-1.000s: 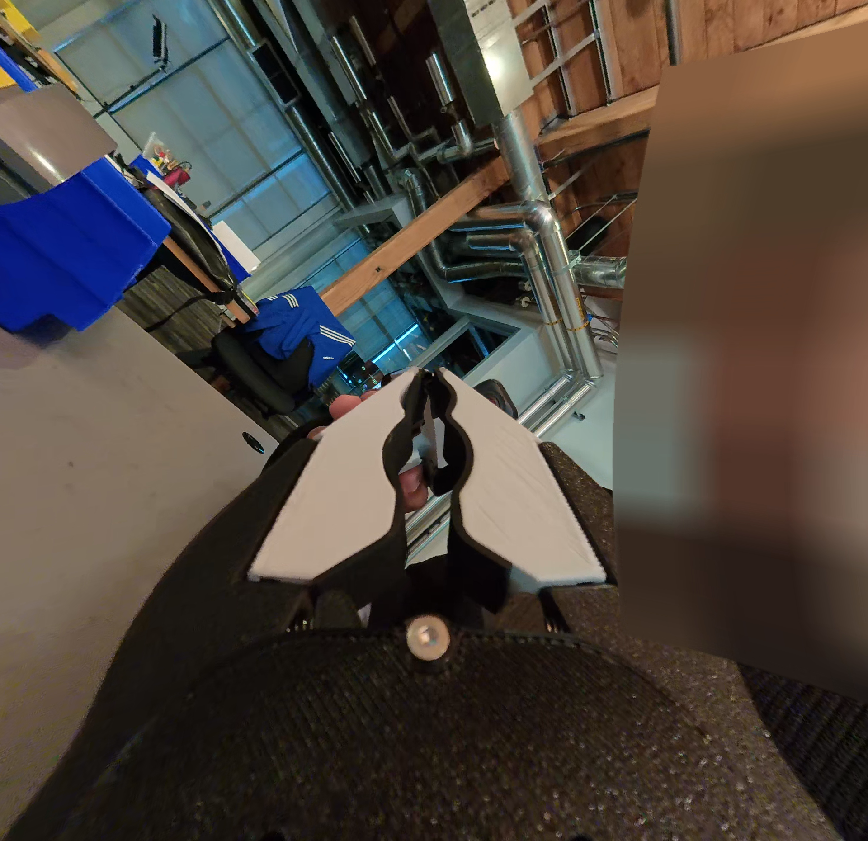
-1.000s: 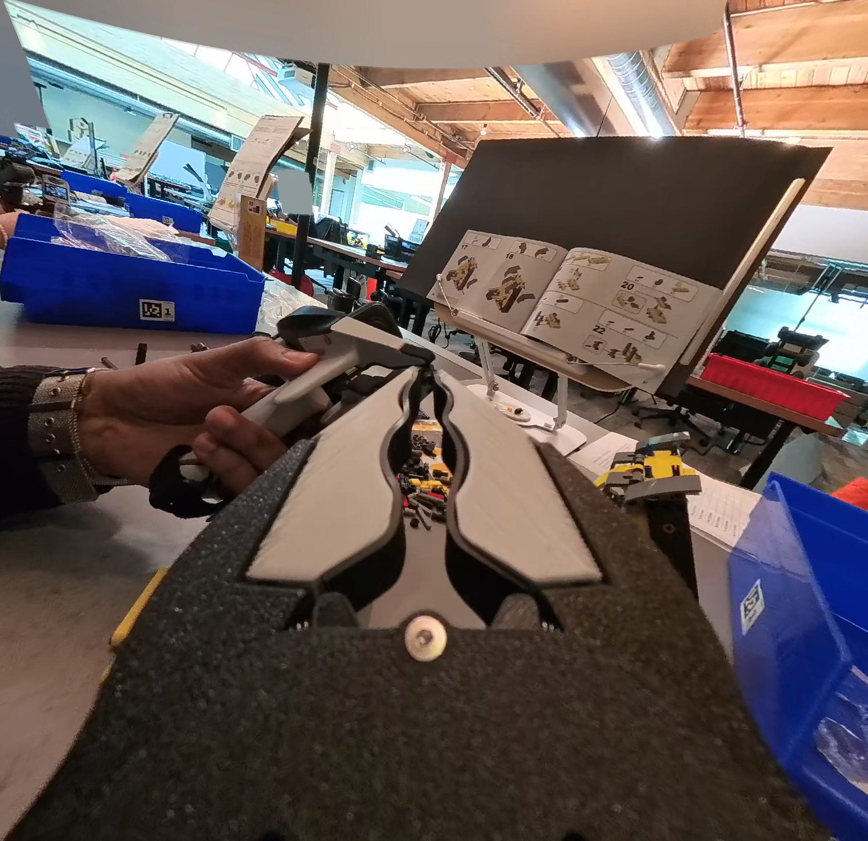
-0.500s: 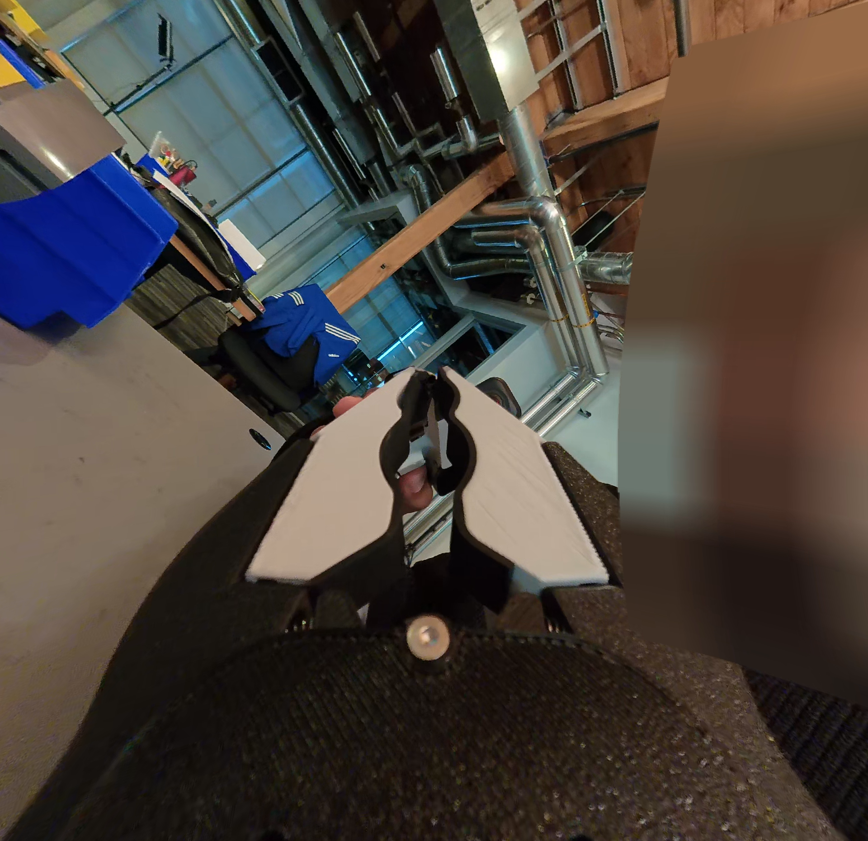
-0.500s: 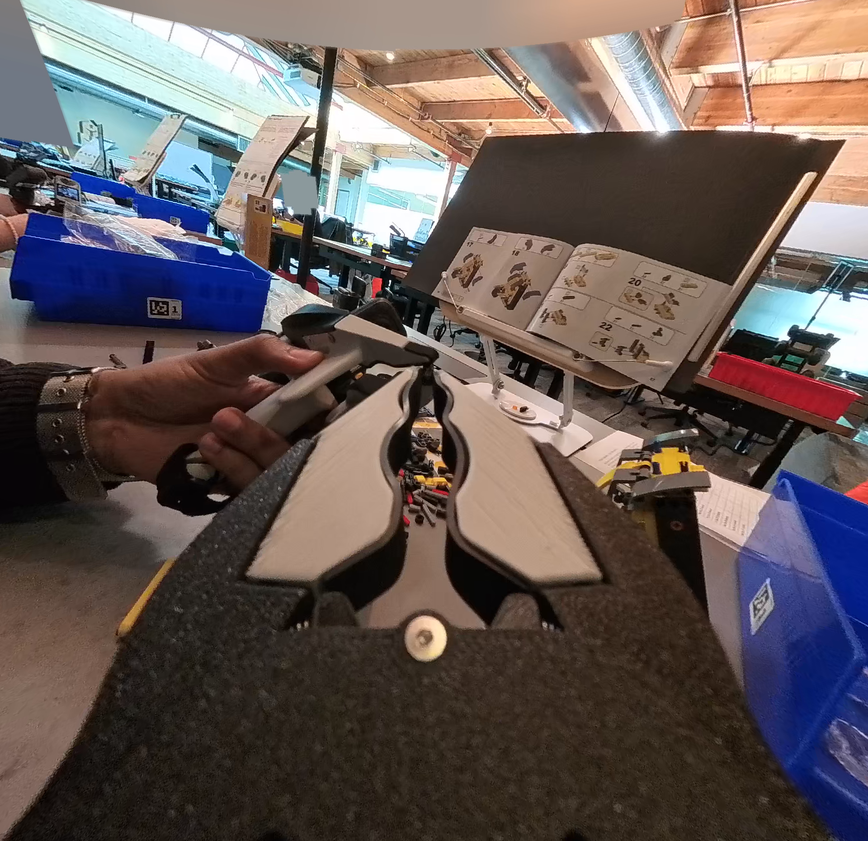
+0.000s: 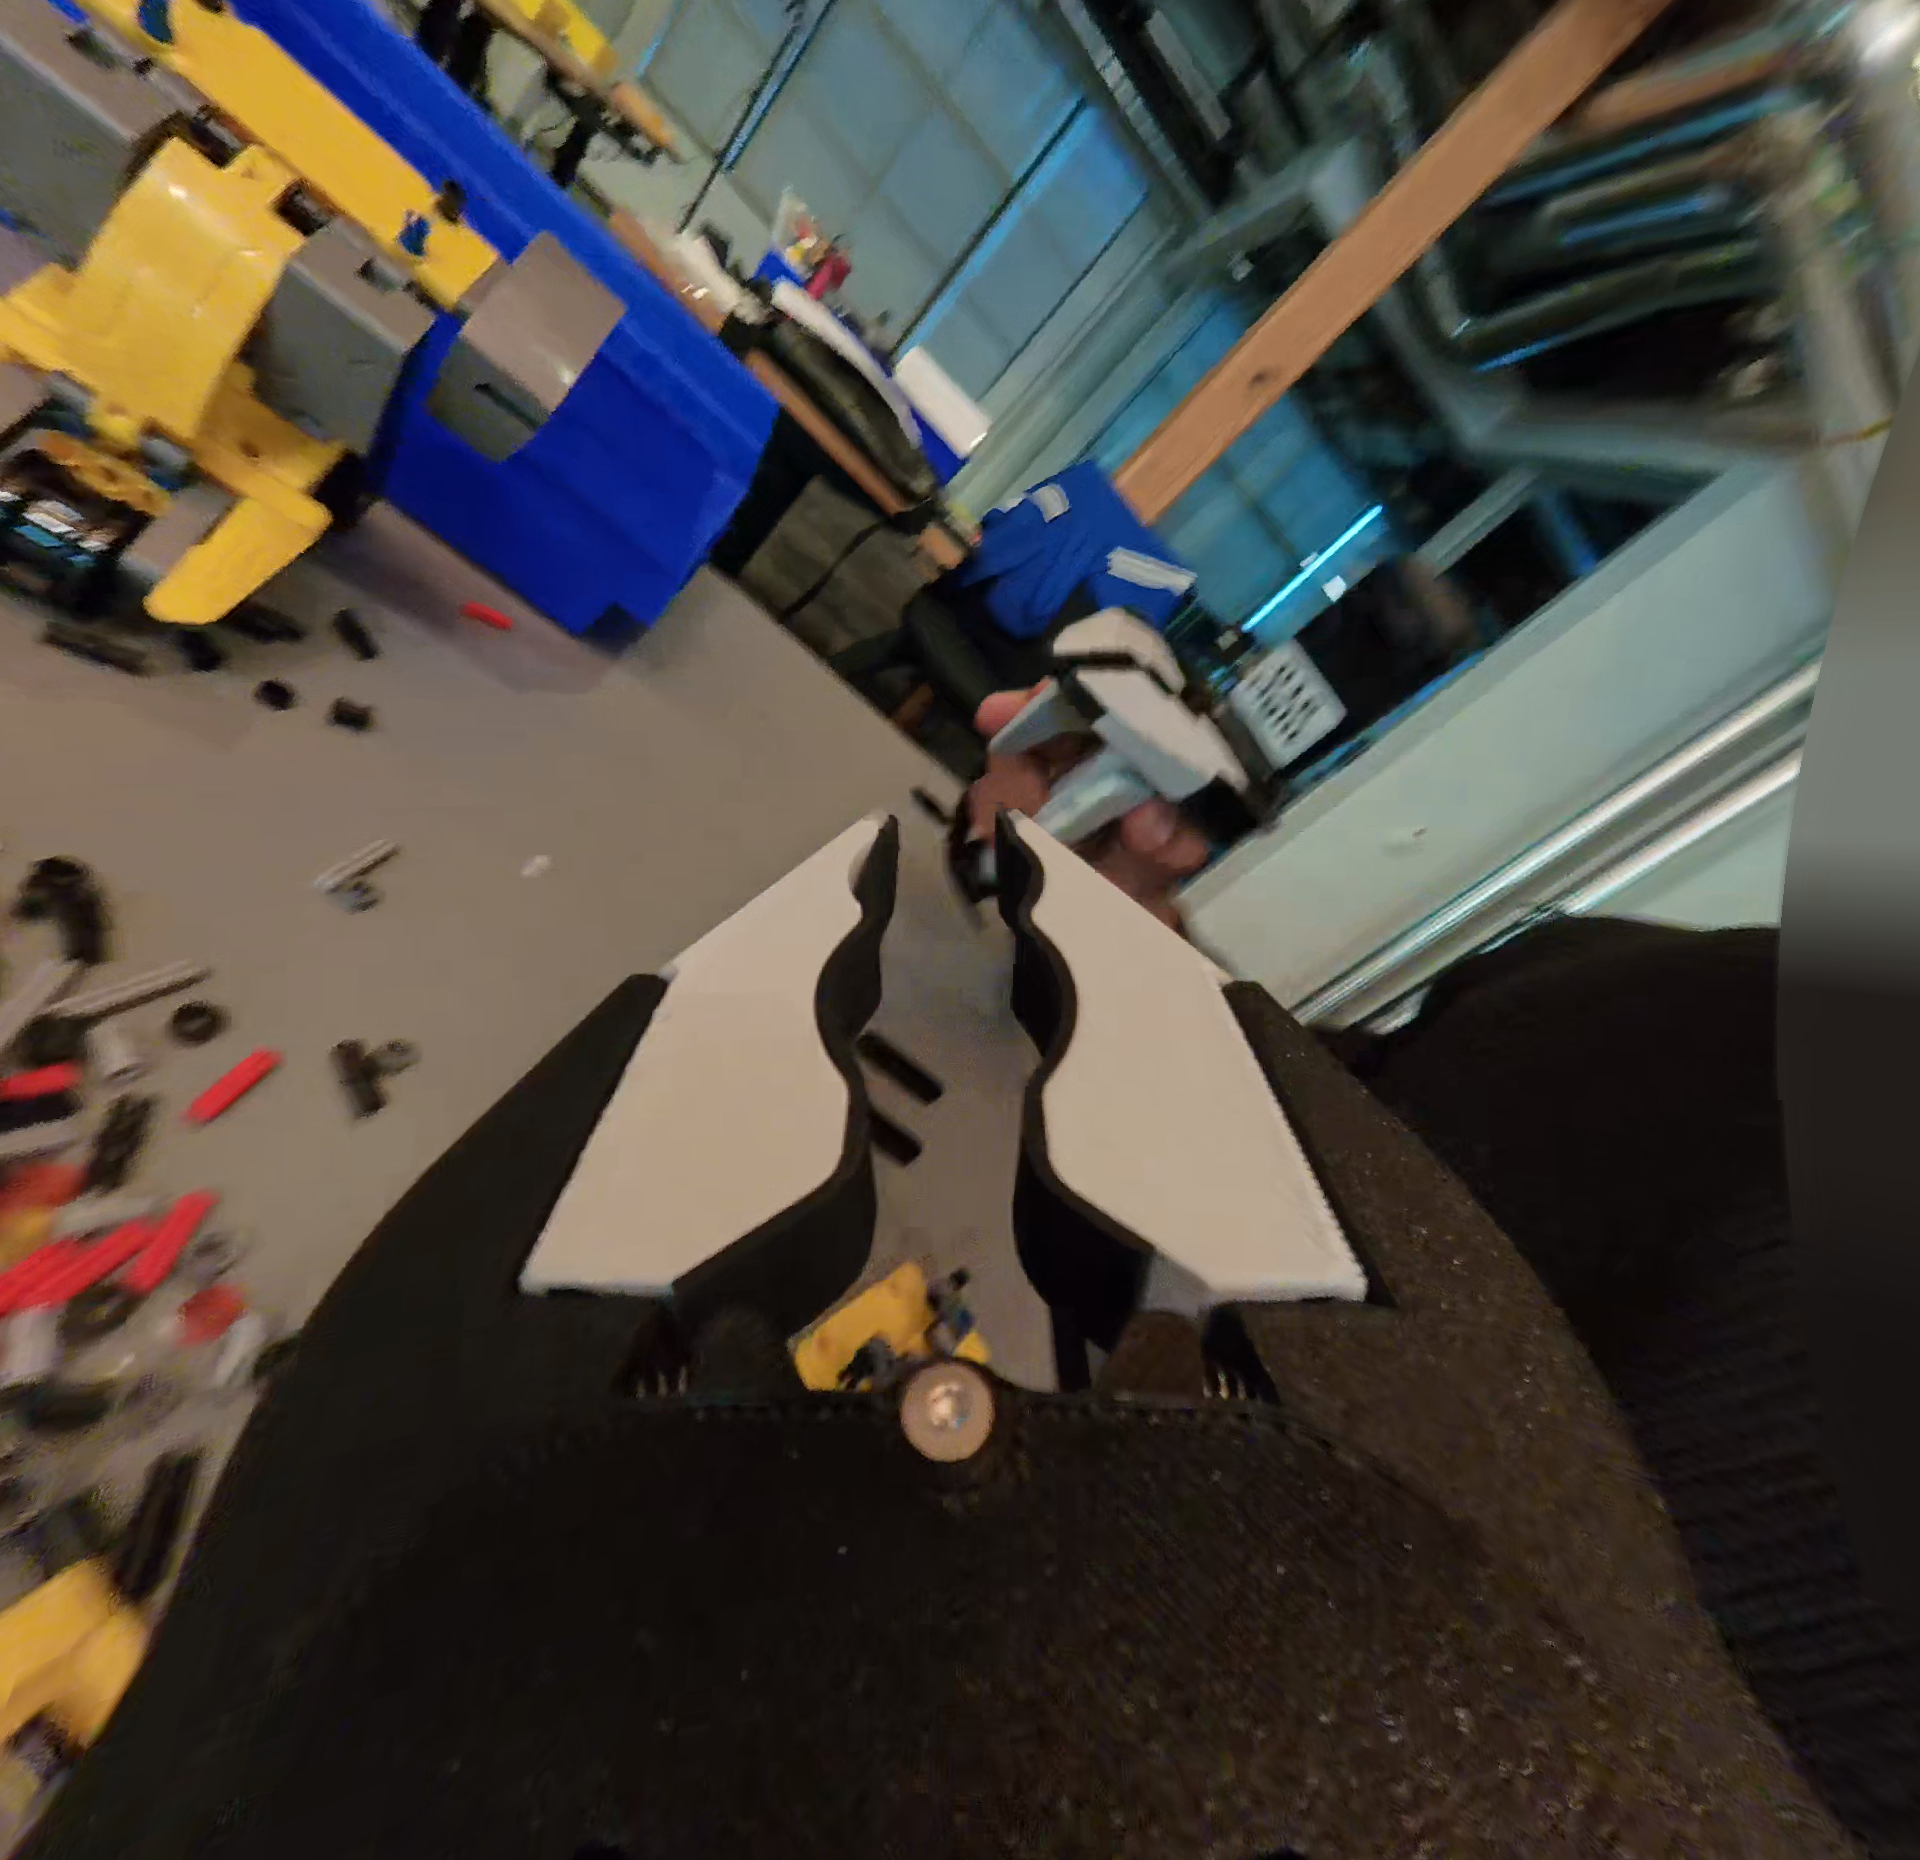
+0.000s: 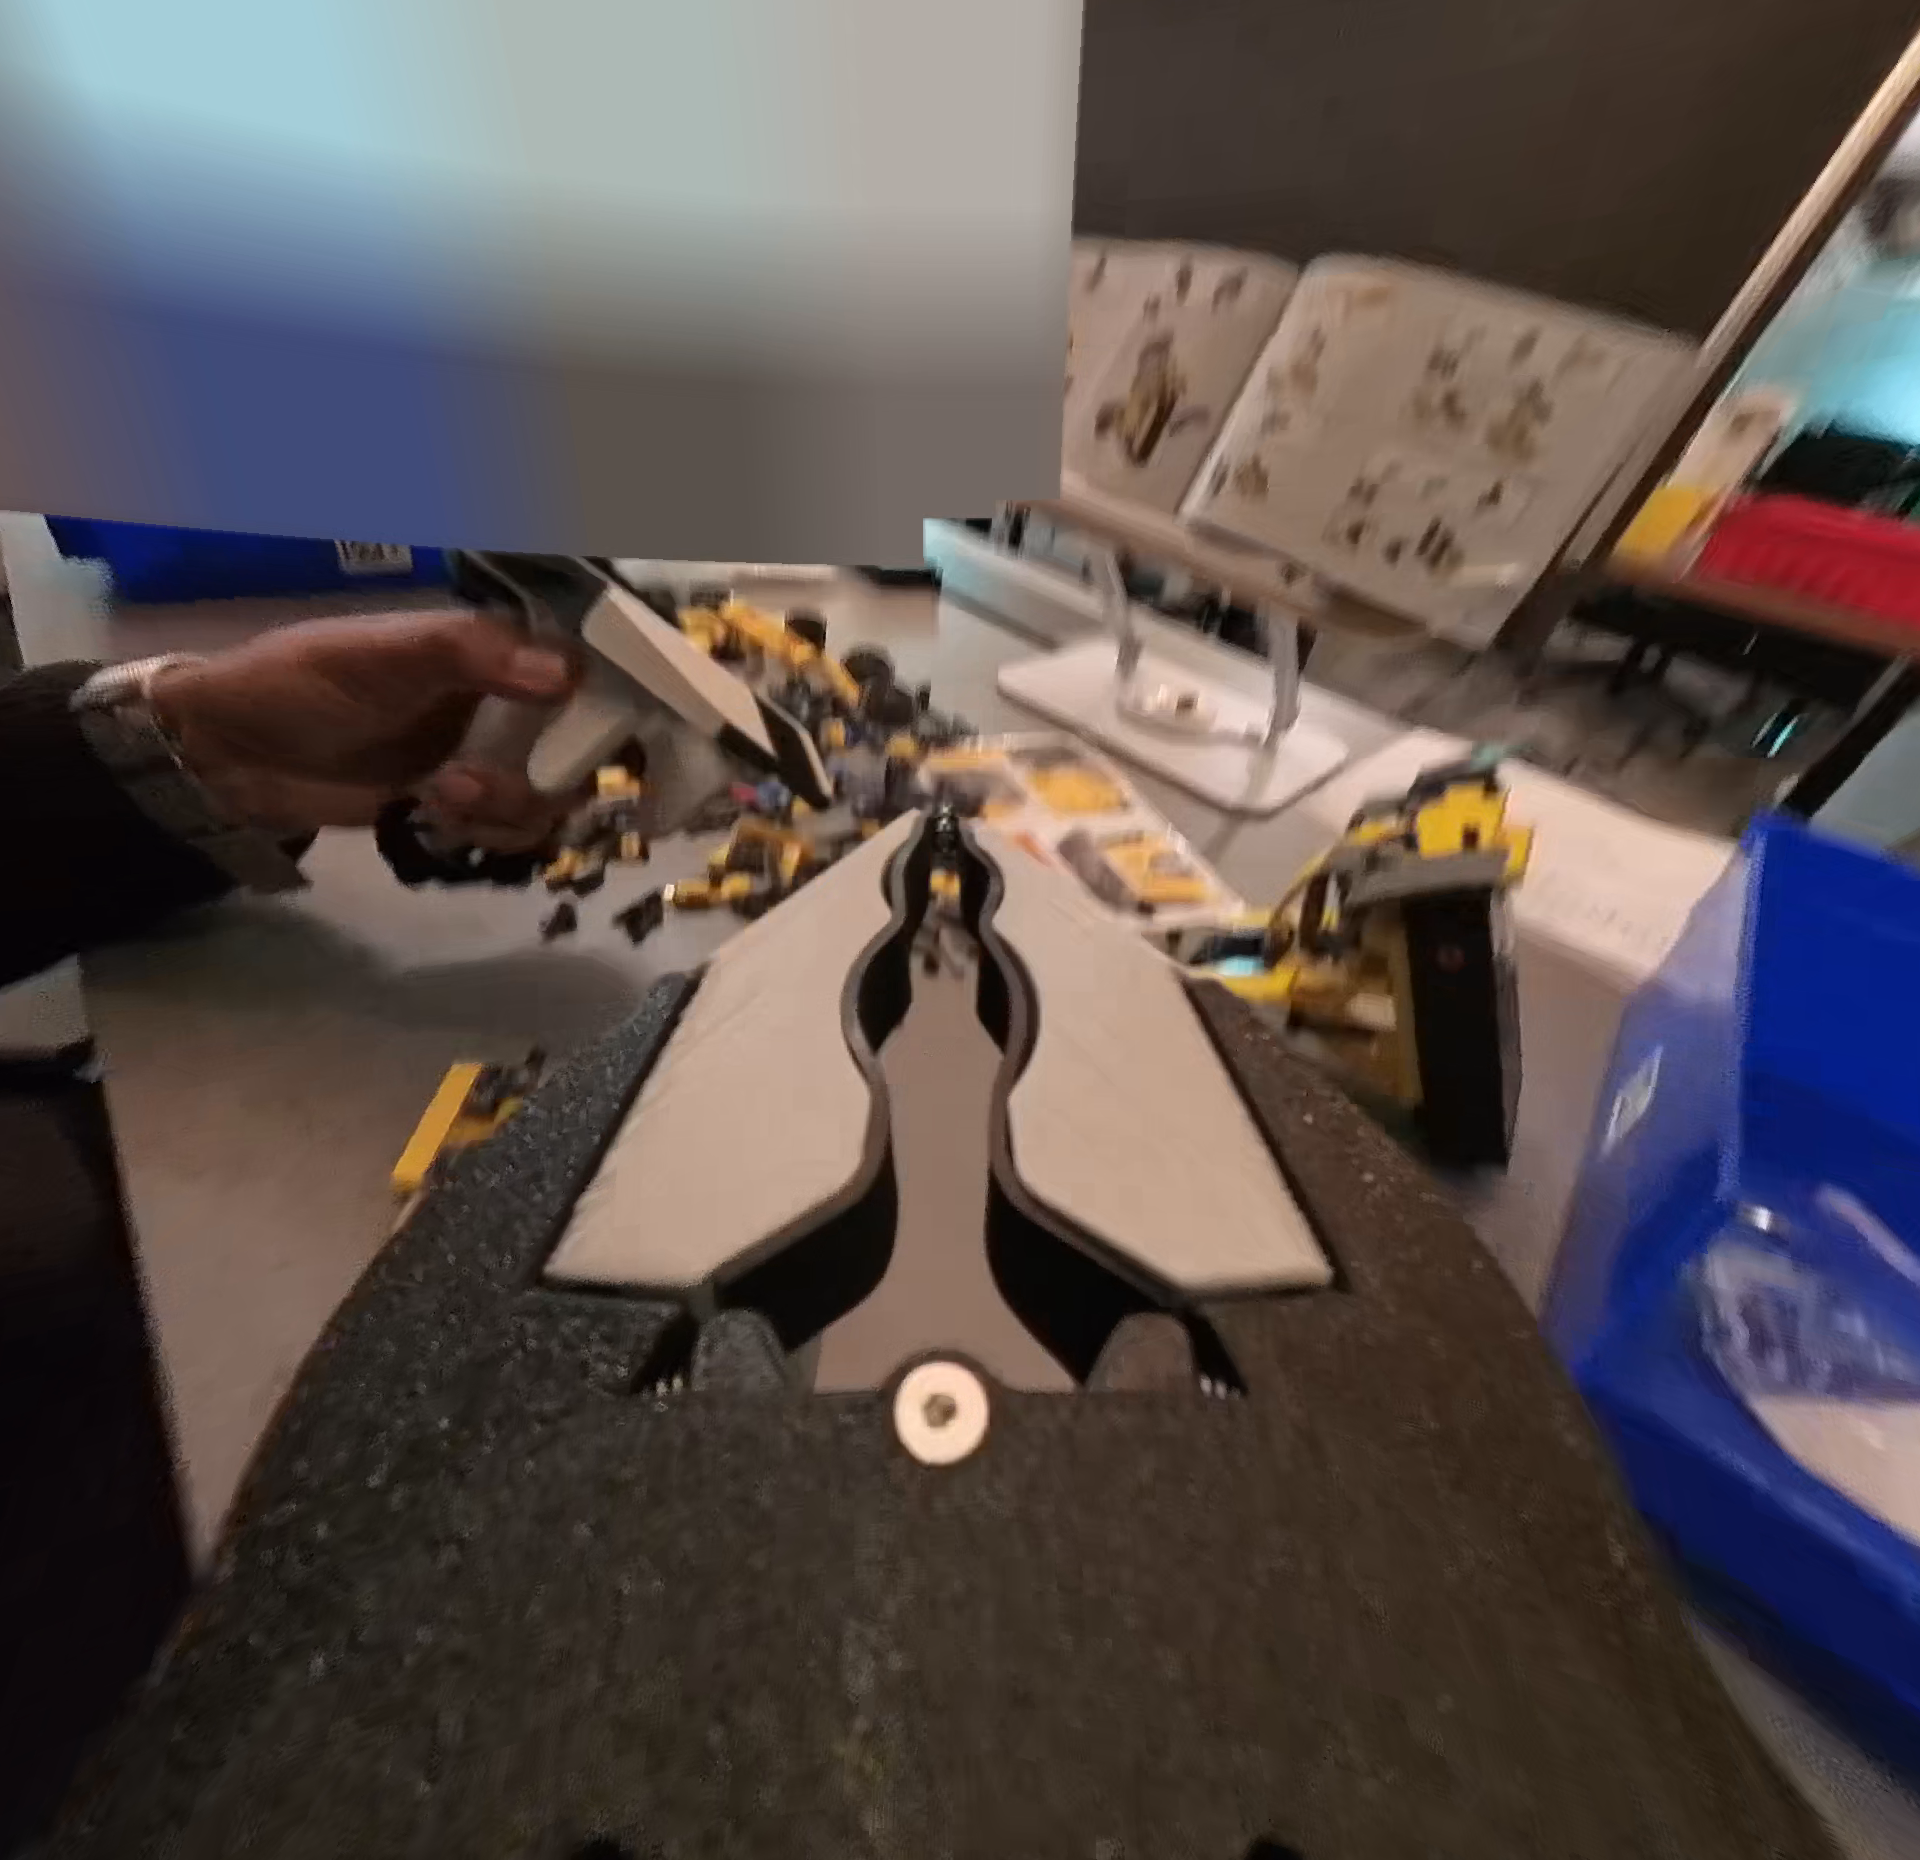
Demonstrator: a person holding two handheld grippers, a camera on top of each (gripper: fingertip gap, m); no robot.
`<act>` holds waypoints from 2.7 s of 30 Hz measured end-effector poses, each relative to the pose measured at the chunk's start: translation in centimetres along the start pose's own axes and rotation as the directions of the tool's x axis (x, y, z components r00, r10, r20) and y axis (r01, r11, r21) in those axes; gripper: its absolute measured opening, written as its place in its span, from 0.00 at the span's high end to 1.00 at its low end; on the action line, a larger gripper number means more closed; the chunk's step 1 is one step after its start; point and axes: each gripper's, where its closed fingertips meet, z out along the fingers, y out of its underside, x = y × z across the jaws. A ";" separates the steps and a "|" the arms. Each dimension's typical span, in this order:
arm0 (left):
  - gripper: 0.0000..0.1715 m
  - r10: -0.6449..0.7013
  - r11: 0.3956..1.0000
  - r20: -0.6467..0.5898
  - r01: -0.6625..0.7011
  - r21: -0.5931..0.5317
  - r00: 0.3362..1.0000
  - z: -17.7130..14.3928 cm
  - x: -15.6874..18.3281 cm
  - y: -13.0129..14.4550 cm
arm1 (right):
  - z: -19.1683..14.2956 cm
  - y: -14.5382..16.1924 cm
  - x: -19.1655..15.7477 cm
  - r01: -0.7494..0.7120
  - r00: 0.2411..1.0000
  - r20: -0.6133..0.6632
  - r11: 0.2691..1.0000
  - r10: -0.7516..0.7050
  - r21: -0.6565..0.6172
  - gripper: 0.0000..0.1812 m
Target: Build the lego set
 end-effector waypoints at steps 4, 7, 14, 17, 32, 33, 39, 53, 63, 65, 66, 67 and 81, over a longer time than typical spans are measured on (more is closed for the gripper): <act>0.88 0.138 0.984 0.142 -0.119 -0.133 0.980 -0.9 -1.4 1.8 | -1.1 4.1 -1.4 -0.074 0.991 0.076 0.918 0.113 -0.389 0.98; 0.91 0.204 0.976 0.163 -0.187 -0.113 0.965 -1.5 -1.3 1.8 | -2.5 7.3 -5.1 -0.051 0.963 0.168 0.757 0.209 -0.651 0.99; 0.95 0.107 0.991 0.065 -0.112 0.070 0.992 -2.7 0.0 0.3 | -4.4 10.6 -8.5 0.031 0.925 0.190 0.432 0.330 -0.901 0.99; 0.94 0.115 0.989 0.074 -0.121 0.082 0.991 -2.9 -0.1 0.2 | -4.5 11.5 -8.3 0.053 0.918 0.187 0.359 0.351 -0.932 0.98; 0.93 0.096 0.992 0.066 -0.101 0.070 0.993 -2.7 -0.2 0.5 | -3.8 13.3 -7.8 0.113 0.921 0.219 0.316 0.321 -0.942 0.98; 0.93 0.095 0.993 0.064 -0.099 0.067 0.993 -2.6 -0.2 0.6 | -3.8 13.3 -7.8 0.109 0.920 0.216 0.317 0.326 -0.942 0.98; 0.93 0.099 0.992 0.072 -0.104 0.067 0.993 -2.6 -0.3 0.6 | -3.7 13.2 -7.8 0.089 0.917 0.193 0.291 0.349 -0.953 0.98; 0.93 0.098 0.993 0.072 -0.103 0.064 0.993 -2.6 -0.3 0.6 | -3.6 13.2 -8.0 0.161 0.925 0.230 0.238 0.302 -0.958 0.98; 0.93 0.099 0.993 0.075 -0.104 0.061 0.992 -2.6 -0.4 0.7 | -3.6 13.3 -7.9 0.177 0.925 0.243 0.235 0.291 -0.956 0.98; 0.93 0.100 0.993 0.076 -0.104 0.061 0.992 -2.6 -0.4 0.7 | -3.6 13.3 -7.9 0.180 0.927 0.244 0.233 0.286 -0.956 0.98; 0.93 0.099 0.993 0.075 -0.104 0.061 0.992 -2.6 -0.4 0.7 | -3.6 13.3 -7.9 0.187 0.928 0.250 0.232 0.278 -0.955 0.98; 0.93 0.099 0.993 0.075 -0.103 0.061 0.992 -2.6 -0.4 0.7 | -3.6 13.3 -7.9 0.195 0.928 0.255 0.230 0.270 -0.953 0.98; 0.92 0.100 0.993 0.084 -0.105 0.060 0.991 -2.7 -0.5 0.7 | -3.6 13.3 -7.9 0.276 0.928 0.317 0.211 0.193 -0.938 0.99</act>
